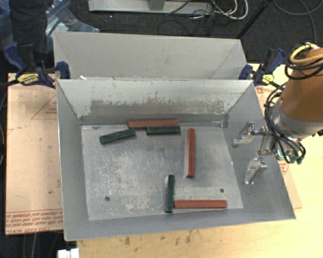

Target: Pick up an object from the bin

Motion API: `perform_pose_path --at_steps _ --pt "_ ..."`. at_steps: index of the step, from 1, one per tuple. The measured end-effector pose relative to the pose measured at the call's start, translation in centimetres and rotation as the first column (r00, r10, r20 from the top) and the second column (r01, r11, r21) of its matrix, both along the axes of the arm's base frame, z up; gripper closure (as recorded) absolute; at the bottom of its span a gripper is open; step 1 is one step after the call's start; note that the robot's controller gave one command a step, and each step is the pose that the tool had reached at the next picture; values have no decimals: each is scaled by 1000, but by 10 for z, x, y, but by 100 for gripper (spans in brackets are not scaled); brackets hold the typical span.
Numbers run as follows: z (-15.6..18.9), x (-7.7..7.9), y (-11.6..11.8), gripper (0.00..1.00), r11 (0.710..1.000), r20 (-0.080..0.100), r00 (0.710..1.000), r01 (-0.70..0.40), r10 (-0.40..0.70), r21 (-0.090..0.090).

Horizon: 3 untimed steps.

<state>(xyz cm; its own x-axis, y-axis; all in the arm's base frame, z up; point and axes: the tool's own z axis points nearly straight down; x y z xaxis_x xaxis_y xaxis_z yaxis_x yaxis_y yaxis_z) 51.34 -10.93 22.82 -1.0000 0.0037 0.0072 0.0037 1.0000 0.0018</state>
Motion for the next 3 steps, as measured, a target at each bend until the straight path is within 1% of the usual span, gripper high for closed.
perform_pose_path --at_steps 1,2,3 --pt "4 2 1 0 1000 8 1000 -3 3 -2" --pt "-25 -4 5 0 997 13 997 -80 81 -3" --pt "-91 -11 15 0 983 12 983 -183 183 -3"
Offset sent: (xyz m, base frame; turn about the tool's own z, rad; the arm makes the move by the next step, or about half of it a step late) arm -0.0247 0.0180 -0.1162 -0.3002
